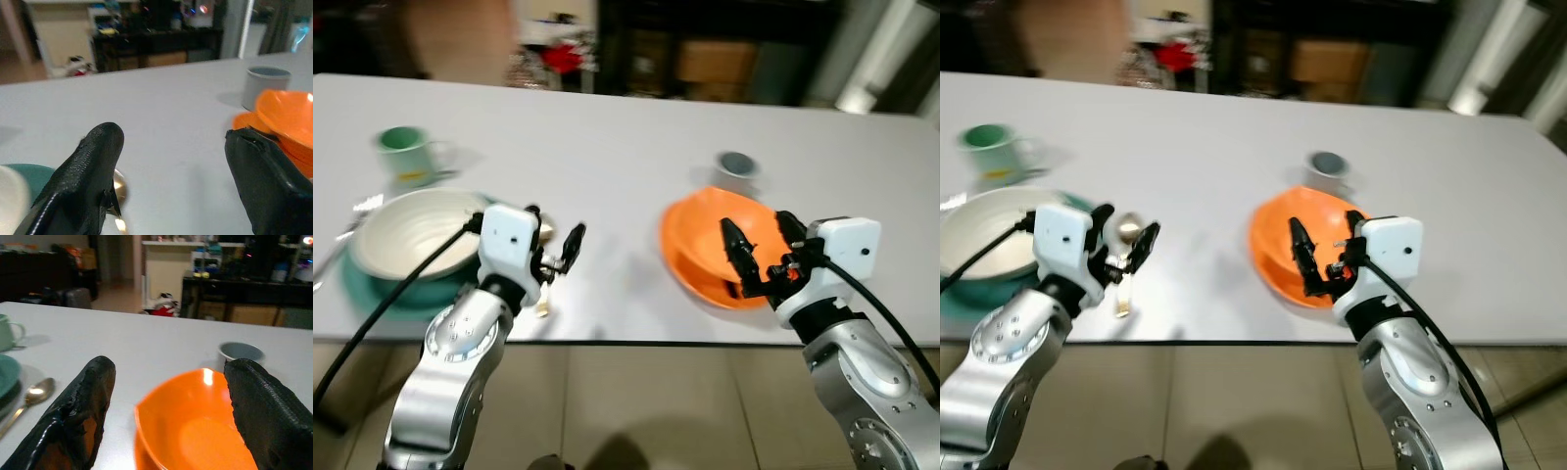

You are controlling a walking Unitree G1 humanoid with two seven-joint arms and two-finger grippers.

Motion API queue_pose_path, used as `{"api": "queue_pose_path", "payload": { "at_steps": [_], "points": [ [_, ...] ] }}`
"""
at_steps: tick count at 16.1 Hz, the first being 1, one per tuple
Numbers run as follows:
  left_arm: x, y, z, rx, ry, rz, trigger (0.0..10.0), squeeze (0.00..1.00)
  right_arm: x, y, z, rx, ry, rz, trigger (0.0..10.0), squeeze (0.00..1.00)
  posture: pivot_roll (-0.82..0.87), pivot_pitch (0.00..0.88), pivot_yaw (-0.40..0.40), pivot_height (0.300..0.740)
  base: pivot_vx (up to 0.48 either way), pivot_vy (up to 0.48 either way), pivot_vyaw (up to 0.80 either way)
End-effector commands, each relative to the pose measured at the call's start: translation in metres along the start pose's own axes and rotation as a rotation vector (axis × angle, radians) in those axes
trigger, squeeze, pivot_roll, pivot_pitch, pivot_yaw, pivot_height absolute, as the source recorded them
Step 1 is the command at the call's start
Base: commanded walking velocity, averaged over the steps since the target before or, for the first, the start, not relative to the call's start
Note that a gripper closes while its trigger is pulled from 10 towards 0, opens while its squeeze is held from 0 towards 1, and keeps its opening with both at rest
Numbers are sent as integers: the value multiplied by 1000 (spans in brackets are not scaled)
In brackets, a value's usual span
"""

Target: Setting the table

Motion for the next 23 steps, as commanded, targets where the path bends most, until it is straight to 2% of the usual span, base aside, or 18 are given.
{"api": "queue_pose_path", "payload": {
  "at_steps": [1, 5, 9, 12, 17, 23],
  "points": [
    [-1, 11, -3, -8, -8, -36, 10000, 0, 1, -2, -4, 7, -13, 2, 10000, 0, -136, 0, -45, 740, 0, 0, 800],
    [-8, 13, -8, -12, -27, -39, 10000, 0, 3, -2, -4, 4, -22, -23, 10000, 0, -146, 0, -20, 740, 0, 0, 800],
    [-3, 6, -7, -21, -24, -19, 10000, 0, 2, 0, -5, 13, -29, -38, 10000, 0, -147, 0, -26, 740, 0, 0, 800],
    [-4, 4, 1, -17, 20, -3, 10000, 0, -2, -1, -4, -16, -12, -36, 10000, 0, -137, 0, -36, 740, 0, 0, 800],
    [-2, 4, 3, -20, 39, 3, 10000, 0, -5, -1, -4, -36, -15, -47, 10000, 0, -128, 0, -43, 740, 0, 0, 800],
    [-5, 5, 0, -51, 11, 4, 10000, 0, -5, -3, -6, -63, -22, -43, 10000, 0, -131, 0, -32, 740, 0, 0, 800]
  ]
}}
Point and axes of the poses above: a point about 5 cm out from each wrist's last joint towards the gripper, its own x axis pointing back from the gripper into the wrist, its own y axis along the axis of the wrist's last joint, z = x × y, the point moved 5 cm from there along -x, pointing out of the wrist towards the gripper, and after that the axes turned 10 degrees about -x, right-handed, at the moved point
